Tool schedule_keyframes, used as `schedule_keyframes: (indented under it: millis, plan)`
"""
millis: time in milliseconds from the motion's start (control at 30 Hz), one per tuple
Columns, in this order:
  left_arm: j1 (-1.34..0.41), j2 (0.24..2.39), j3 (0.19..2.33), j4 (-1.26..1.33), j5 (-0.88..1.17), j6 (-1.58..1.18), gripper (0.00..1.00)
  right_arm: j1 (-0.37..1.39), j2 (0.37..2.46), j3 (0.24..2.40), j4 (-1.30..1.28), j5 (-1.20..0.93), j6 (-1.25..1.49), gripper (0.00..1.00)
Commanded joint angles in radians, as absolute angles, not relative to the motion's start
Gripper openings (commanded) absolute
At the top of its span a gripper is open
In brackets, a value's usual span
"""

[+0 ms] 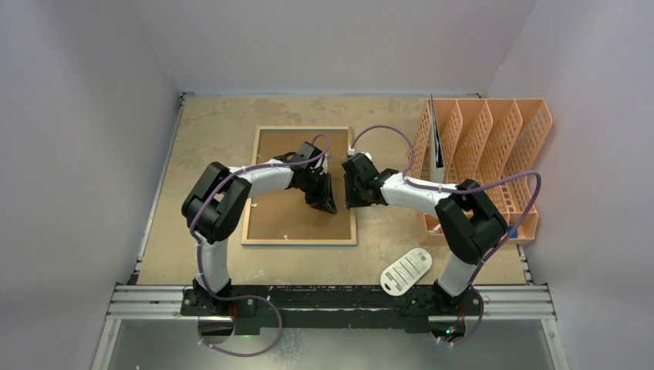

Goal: Put the photo into the frame

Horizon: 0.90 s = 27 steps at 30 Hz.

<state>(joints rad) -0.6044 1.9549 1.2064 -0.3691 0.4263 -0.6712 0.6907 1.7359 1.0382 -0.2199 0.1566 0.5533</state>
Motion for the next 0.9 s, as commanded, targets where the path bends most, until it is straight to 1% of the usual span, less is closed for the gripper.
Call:
schedule_keyframes:
  millis: [0,133,267,500,633,867]
  plan:
    - [-0.616,2.07,1.14,-0.465,0.216,-0.623,0.14,0.69,1.681,1.011,-0.284,0.131,0.527,0.3]
    - [-0.616,2.076,1.141,-0.463,0.218,-0.624,0.13,0.691,1.675,1.011,-0.286,0.113,0.515,0.29]
    - [-0.617,2.077,1.14,-0.462,0.215,-0.623,0.13,0.691,1.661,1.007,-0.287,0.088,0.503,0.33]
    - [-0.615,2.079,1.137,-0.457,0.216,-0.623,0.13,0.69,1.697,1.003,-0.273,0.122,0.525,0.34]
    - [-0.616,2.08,1.134,-0.456,0.215,-0.621,0.13,0.691,1.709,1.014,-0.271,0.163,0.546,0.32]
    - [-0.616,2.089,1.131,-0.456,0.211,-0.613,0.13,0.69,1.768,1.035,-0.265,0.229,0.578,0.24]
